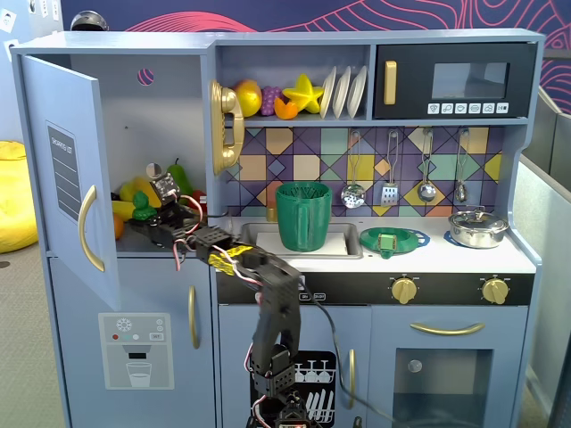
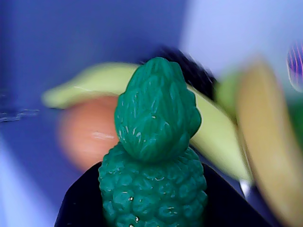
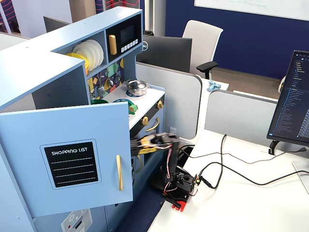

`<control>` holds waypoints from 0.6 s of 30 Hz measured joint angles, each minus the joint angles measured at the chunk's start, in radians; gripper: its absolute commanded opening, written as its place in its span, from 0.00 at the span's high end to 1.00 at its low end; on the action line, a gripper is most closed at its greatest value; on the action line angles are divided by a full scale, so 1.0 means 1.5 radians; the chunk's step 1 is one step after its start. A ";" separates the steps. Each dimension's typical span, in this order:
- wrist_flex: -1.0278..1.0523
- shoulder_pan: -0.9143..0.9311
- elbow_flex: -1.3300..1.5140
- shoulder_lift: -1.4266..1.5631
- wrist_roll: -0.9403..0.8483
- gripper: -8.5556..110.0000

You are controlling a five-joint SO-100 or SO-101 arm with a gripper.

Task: Pick up the green pineapple from the left cabinet and place it in the green recipient

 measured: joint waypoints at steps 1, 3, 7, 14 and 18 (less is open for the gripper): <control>0.018 -0.010 0.020 0.042 -0.011 0.93; 0.049 -0.027 0.059 0.126 -0.035 0.93; 0.121 -0.034 0.115 0.281 -0.058 0.93; 0.230 0.108 0.131 0.460 -0.049 0.93; 0.287 0.263 0.125 0.501 0.003 0.93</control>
